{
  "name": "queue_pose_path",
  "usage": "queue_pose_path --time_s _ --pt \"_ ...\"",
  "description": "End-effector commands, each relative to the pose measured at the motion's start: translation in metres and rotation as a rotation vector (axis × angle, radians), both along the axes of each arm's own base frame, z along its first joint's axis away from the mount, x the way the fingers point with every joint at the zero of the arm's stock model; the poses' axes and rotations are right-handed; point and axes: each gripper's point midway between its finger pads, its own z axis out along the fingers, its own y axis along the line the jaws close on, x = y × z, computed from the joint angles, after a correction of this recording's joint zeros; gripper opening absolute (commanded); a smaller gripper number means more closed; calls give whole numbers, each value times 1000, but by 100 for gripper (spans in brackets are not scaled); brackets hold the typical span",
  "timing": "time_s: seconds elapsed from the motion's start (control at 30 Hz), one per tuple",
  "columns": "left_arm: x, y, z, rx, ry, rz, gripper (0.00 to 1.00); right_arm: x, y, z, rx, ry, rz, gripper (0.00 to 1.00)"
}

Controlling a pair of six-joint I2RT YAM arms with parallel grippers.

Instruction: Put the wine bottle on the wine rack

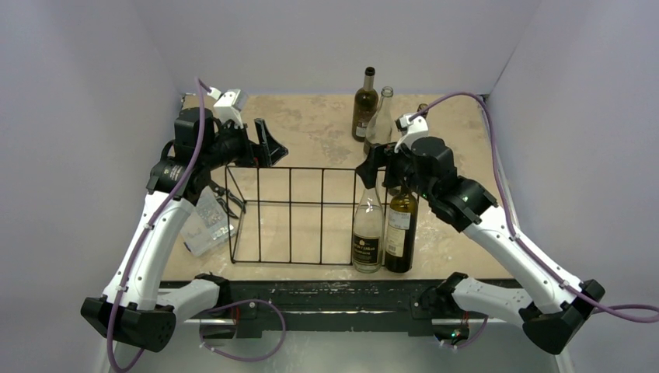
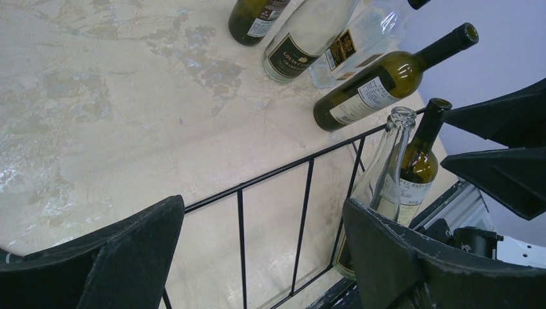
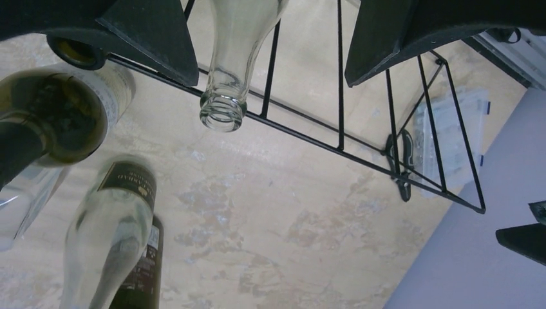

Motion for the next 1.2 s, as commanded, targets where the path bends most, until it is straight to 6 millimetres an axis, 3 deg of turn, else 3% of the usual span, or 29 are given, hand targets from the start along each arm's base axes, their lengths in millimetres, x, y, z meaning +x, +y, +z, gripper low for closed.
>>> queue_pose_path --time_s 0.0,0.33,0.57,0.77,0.93,1.17 --pt "1 -3 19 -9 -71 -15 93 7 -2 39 -6 -114 8 89" --pt "1 -4 17 -4 -58 -23 93 36 -34 100 21 -274 -238 99" --pt "-2 -5 19 -7 -63 -30 93 61 -84 121 18 -344 -518 99" --pt "-3 -6 22 -14 -72 -37 93 95 -120 116 27 -311 -595 99" --pt "-4 -7 23 -16 -74 -39 93 118 -133 102 -8 -262 -638 99" --pt "-5 -7 23 -15 -76 -39 93 135 -123 77 19 -159 -560 96"
